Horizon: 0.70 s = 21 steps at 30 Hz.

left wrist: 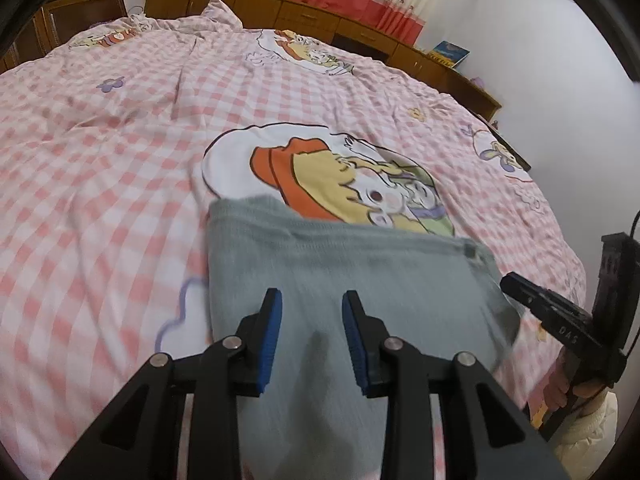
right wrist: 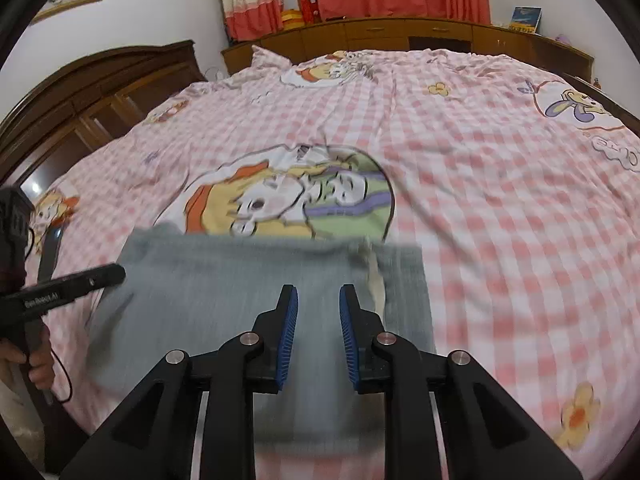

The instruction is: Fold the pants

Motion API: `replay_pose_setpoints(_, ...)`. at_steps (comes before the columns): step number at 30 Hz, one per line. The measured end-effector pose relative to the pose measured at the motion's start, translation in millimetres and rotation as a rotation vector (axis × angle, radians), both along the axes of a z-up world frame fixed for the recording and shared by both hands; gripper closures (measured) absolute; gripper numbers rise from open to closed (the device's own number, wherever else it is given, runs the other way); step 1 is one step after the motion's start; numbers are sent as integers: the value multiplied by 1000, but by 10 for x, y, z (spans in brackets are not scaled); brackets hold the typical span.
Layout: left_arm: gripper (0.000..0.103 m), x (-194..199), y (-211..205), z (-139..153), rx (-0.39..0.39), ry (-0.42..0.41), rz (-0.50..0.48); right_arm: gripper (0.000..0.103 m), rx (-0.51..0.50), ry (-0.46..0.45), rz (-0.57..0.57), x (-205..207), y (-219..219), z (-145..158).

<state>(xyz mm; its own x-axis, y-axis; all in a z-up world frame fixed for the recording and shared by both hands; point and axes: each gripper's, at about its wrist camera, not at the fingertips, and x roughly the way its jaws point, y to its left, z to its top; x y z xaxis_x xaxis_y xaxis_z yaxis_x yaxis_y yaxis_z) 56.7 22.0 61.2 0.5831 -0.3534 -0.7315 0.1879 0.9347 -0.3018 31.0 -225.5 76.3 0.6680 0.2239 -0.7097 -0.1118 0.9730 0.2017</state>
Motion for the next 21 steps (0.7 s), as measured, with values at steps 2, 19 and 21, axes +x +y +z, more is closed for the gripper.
replay_pose_setpoints(2, 71, -170, 7, 22, 6, -15, 13, 81, 1, 11, -2, -106, -8, -28)
replay_pose_setpoints(19, 72, -583, 58, -268, -12, 100, 5, 80, -6, 129, -76, -429, -140, -381)
replay_pose_setpoints(21, 72, -655, 70, -254, -10, 108, -5, 80, 13, 125, -78, -476, -123, -306)
